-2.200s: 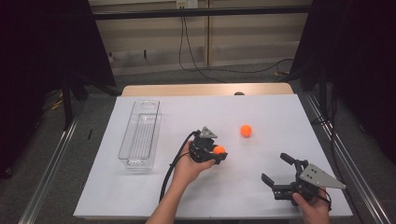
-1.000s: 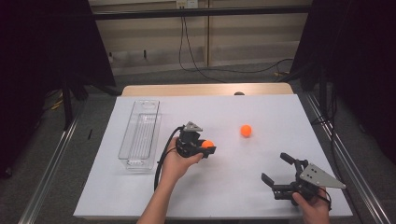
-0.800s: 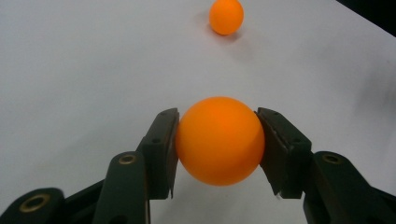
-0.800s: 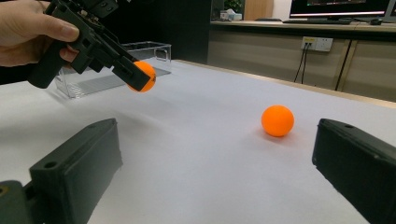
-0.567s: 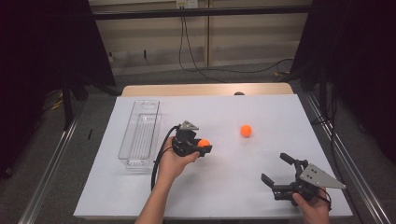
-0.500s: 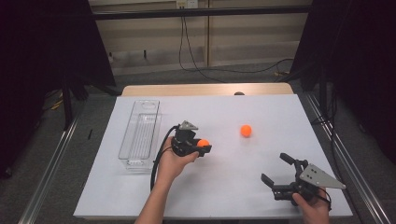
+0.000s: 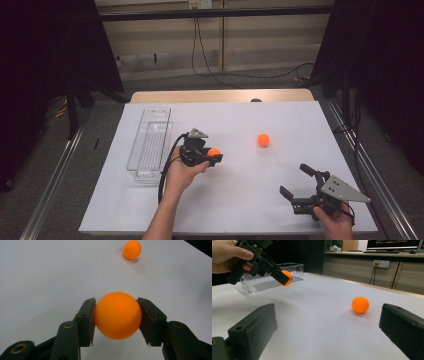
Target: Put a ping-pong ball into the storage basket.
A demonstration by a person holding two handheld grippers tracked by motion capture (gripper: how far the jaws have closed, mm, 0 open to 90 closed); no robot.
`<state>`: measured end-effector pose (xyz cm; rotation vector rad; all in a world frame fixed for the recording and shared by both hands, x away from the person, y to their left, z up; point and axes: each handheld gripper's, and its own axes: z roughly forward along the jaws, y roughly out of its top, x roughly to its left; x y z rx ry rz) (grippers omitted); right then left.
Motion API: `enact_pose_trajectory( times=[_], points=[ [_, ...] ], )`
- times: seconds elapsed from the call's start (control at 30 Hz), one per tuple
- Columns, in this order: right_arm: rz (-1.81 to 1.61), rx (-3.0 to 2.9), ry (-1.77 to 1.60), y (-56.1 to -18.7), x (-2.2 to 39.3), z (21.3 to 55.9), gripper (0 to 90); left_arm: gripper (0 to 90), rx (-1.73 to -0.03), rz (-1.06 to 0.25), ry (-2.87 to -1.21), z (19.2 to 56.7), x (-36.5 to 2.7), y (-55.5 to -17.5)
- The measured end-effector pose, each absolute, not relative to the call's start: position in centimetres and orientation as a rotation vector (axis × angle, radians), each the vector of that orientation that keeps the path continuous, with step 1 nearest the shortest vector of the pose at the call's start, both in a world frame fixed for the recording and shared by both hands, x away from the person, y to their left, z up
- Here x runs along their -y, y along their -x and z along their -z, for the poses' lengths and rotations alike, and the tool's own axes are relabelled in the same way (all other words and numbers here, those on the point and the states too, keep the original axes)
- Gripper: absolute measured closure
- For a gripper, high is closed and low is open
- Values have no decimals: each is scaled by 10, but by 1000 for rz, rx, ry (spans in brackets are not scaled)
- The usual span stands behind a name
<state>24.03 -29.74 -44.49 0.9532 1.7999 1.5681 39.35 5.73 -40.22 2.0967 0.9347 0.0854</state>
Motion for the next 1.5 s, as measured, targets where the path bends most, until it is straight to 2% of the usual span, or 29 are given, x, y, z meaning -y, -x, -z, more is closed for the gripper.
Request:
enact_pose_trajectory(
  times=[1.0, 1.5],
  points=[
    [-1564, -1793, -964, -241, 299, 446, 6, 509, -958, -108, -2093, 397, -72, -397],
    [-1567, -1806, -993, -246, 300, 450, 6, 509, -979, -68, -2089, 403, -72, -402]
  ],
)
